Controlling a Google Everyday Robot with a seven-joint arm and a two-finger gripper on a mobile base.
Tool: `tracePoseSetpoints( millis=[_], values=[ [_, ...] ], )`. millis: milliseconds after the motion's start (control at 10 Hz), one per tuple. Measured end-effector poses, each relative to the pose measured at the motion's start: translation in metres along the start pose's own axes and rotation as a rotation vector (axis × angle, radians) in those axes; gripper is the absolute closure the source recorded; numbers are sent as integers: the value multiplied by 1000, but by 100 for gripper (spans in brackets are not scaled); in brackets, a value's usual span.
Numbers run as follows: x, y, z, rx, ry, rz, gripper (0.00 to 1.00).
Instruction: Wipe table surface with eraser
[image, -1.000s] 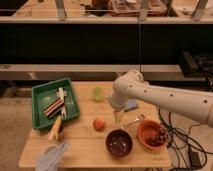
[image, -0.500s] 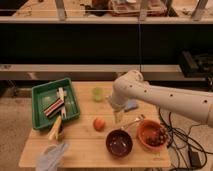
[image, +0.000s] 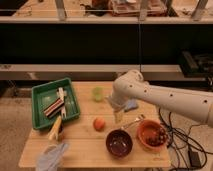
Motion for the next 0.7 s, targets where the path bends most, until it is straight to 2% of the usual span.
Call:
tracePoseSetpoints(
  millis=[100,300,500,700],
  values=[
    [0,-5,-2,-7,1,-15,20],
    [-7,-42,-16,-29,-3,-84,20],
    [-20,-100,-27,-54,-12,-168,20],
    [-47,-147,-23,-81,-28,-242,20]
  ],
)
